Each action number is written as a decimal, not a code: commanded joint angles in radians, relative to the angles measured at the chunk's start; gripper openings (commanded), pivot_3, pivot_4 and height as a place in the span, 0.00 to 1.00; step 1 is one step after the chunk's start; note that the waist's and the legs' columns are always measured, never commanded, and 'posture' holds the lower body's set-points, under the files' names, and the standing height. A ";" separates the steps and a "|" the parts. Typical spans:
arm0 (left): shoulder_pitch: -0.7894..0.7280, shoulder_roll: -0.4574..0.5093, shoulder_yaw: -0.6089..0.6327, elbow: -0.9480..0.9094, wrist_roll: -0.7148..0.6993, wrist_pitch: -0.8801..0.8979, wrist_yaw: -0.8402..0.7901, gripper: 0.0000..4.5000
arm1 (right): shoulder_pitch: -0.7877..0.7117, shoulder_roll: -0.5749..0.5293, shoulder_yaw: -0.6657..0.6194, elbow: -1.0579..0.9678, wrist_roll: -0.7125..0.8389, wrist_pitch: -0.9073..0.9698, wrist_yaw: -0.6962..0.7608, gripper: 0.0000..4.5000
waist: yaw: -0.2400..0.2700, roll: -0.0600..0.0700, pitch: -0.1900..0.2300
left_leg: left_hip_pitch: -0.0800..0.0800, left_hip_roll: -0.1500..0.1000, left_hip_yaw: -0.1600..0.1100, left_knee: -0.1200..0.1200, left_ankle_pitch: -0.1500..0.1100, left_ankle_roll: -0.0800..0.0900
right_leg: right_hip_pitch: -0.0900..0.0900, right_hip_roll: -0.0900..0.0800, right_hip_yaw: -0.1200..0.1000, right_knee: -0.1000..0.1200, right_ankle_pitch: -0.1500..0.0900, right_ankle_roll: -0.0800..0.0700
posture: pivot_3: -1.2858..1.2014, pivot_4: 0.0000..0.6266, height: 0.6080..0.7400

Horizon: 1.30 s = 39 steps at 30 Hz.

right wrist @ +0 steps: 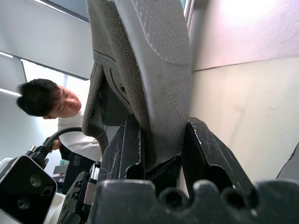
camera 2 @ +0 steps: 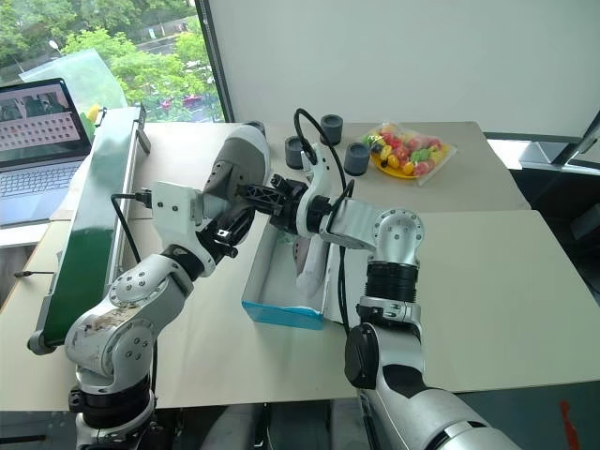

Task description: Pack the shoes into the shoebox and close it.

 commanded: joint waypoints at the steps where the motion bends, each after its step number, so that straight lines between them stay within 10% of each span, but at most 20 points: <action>1: 0.004 0.019 -0.023 -0.031 0.003 -0.013 -0.021 0.88 | 0.018 0.114 -0.013 -0.027 0.083 -0.056 -0.006 0.16 | 0.000 0.000 0.000 | 0.000 0.000 0.000 0.000 0.000 0.000 | 0.000 0.000 0.000 0.000 0.000 0.000 | 0.52 0.24 1.00; 12: 0.140 0.166 0.123 -0.184 -0.136 -0.008 -0.190 1.00 | -0.076 -0.025 -0.026 0.063 0.044 -0.242 -0.087 0.16 | -0.006 0.001 0.001 | 0.000 0.001 0.000 0.000 0.000 0.000 | 0.000 0.000 0.000 -0.001 0.000 0.000 | 0.52 0.24 1.00; 22: 0.489 0.558 0.317 -0.124 -0.125 -0.297 -0.650 1.00 | -0.240 -0.268 -0.072 0.217 0.129 0.231 -0.345 0.16 | 0.000 0.004 0.003 | 0.001 0.001 0.001 -0.001 -0.001 0.002 | 0.002 0.001 -0.001 -0.005 -0.001 -0.001 | 0.52 0.24 1.00; 39: 0.393 0.628 0.203 0.053 -0.071 -0.475 -0.771 1.00 | -0.096 -0.247 0.021 0.291 0.528 0.221 -0.953 0.16 | -0.003 0.006 0.004 | -0.001 0.006 0.002 -0.001 -0.002 0.004 | 0.002 0.002 0.000 -0.005 -0.001 0.000 | 0.52 0.24 1.00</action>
